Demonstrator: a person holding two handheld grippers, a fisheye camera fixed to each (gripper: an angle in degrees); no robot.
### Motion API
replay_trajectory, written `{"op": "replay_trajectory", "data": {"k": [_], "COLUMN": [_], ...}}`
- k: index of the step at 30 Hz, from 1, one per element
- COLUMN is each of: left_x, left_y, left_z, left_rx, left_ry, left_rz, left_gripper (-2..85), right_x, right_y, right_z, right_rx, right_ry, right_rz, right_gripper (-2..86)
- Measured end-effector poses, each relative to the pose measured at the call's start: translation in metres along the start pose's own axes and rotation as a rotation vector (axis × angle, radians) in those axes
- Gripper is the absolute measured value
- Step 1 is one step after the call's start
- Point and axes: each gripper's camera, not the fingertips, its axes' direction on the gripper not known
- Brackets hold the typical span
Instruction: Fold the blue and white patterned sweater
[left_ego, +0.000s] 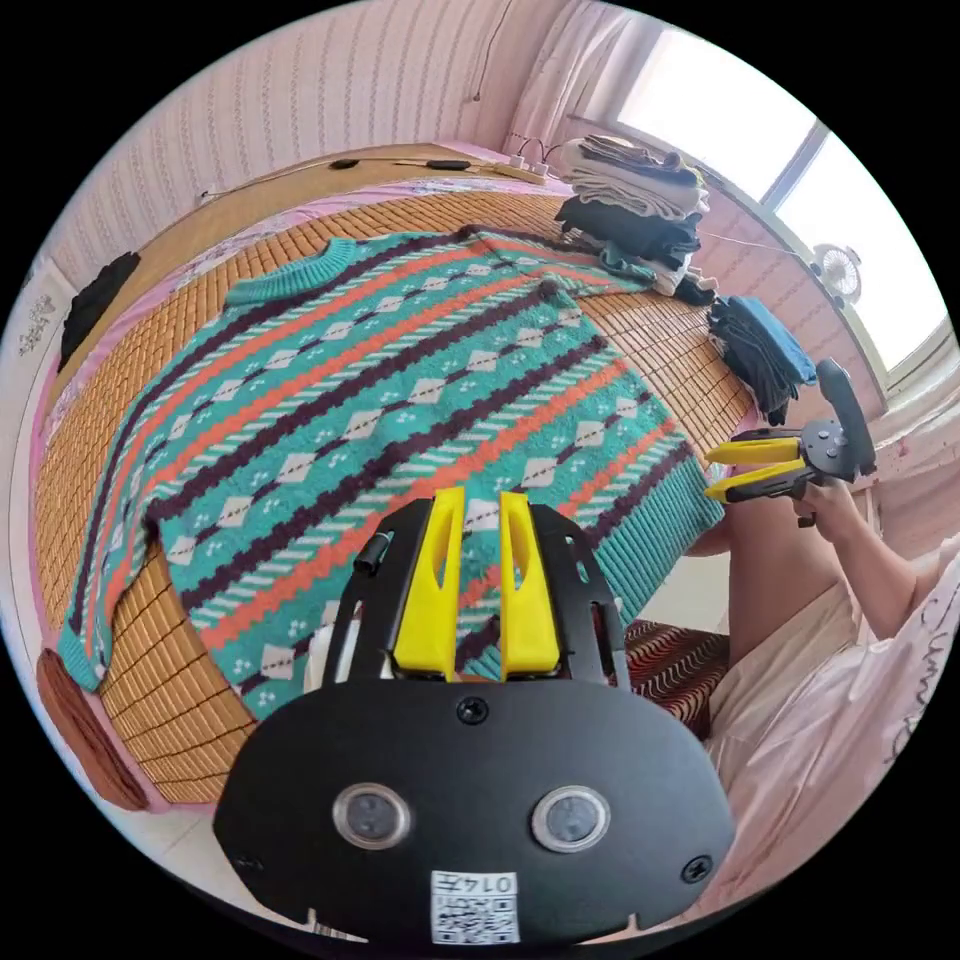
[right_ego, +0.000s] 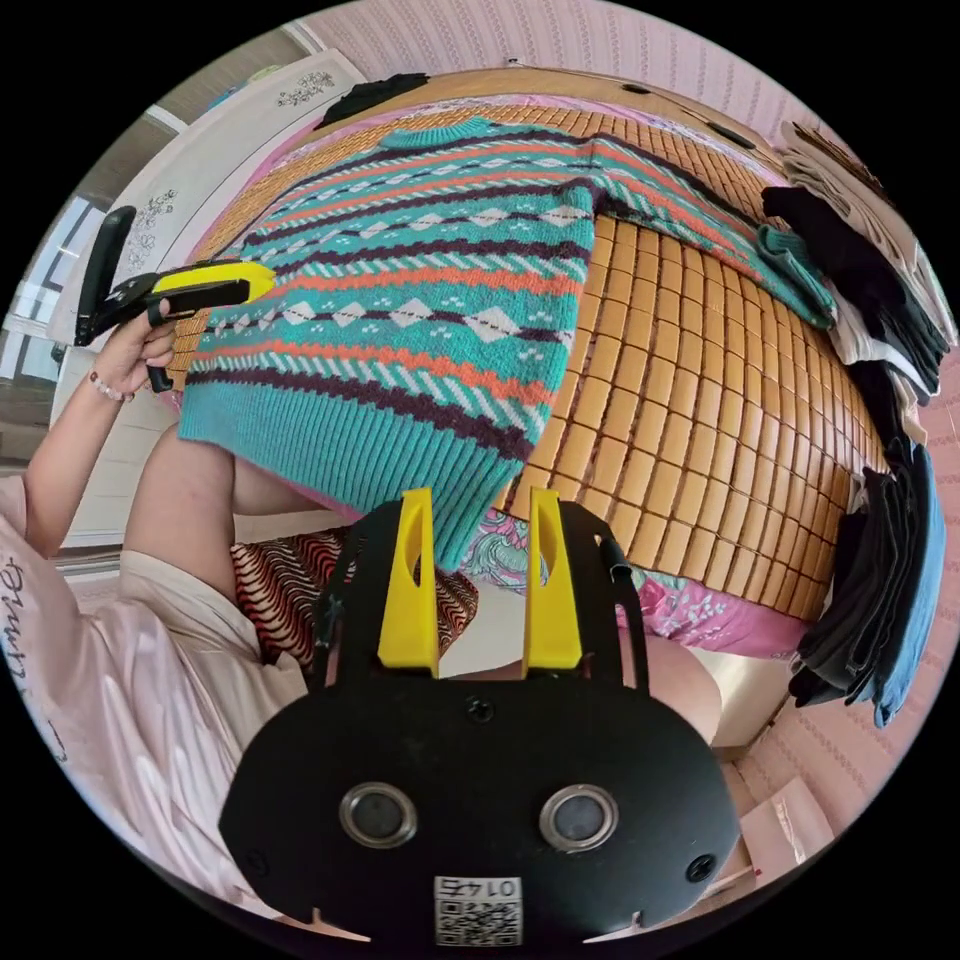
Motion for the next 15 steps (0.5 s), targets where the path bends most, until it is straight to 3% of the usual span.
{"op": "replay_trajectory", "data": {"k": [4,8,13,15], "left_x": [-0.051,-0.084,-0.097,-0.095], "left_y": [0.095,0.159,0.177,0.181], "left_z": [-0.017,-0.006,0.022,0.015], "left_rx": [-0.132,-0.206,-0.235,-0.216], "left_ry": [-0.143,-0.115,0.067,0.048], "left_rz": [-0.238,-0.415,-0.404,-0.366], "left_gripper": [11.0,11.3,4.4,1.7], "right_x": [-0.014,-0.030,-0.046,-0.055], "right_y": [-0.003,-0.010,-0.014,-0.016], "right_z": [0.022,0.022,0.009,-0.004], "right_rx": [-0.102,-0.094,-0.093,-0.083], "right_ry": [-0.021,0.017,0.013,0.011], "right_rz": [0.000,-0.017,-0.043,-0.053], "right_gripper": [11.0,5.8,2.9,2.4]}}
